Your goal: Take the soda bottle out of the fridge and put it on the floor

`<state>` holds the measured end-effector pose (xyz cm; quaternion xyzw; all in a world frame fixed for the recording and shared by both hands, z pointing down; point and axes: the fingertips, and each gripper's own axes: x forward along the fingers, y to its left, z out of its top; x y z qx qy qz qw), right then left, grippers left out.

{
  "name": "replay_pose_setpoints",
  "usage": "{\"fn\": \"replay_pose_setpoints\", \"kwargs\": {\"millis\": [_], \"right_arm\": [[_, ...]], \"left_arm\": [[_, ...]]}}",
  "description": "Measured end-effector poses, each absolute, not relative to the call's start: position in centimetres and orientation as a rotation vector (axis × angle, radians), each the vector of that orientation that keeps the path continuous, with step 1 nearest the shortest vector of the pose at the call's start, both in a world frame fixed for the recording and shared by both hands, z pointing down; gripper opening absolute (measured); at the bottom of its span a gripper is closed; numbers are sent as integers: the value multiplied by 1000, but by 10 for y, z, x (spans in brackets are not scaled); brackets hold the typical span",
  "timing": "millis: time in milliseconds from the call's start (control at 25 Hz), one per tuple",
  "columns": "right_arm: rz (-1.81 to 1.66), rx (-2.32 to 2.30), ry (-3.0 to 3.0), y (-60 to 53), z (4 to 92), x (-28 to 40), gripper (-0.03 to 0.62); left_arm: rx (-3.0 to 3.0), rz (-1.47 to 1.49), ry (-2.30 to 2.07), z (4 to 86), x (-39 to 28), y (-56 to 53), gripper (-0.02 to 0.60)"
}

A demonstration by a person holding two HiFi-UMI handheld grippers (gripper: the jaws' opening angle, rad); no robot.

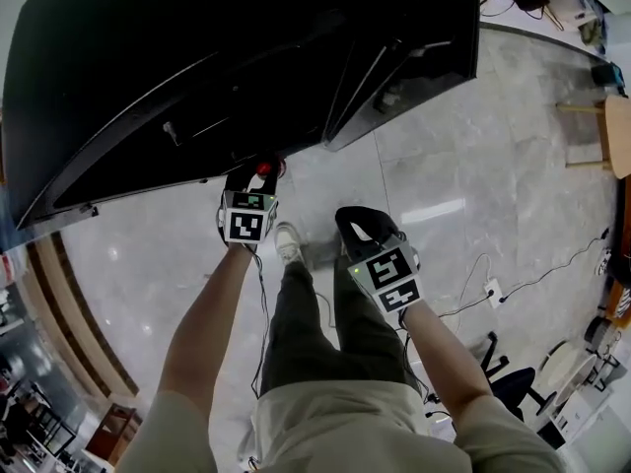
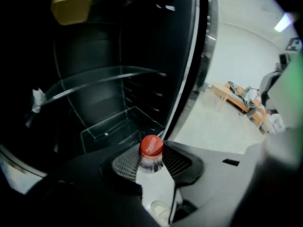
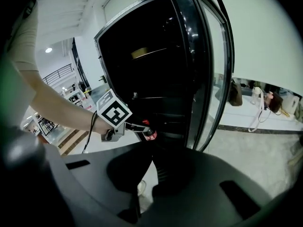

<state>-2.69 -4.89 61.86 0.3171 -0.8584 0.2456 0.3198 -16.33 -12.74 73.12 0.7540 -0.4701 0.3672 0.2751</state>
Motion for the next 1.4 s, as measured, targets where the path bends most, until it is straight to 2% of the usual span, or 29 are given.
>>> {"fn": "replay_pose_setpoints", "kwargs": {"millis": [720,1400], "right_arm": [[822,1045,-2043,-11,803,80,-5],[956,1101,-1905,11,963,128,-5]], "left_arm": [[2184,1187,-931,861,-48,-64,132],[2186,1347,-713,999,13,-30,130]]}}
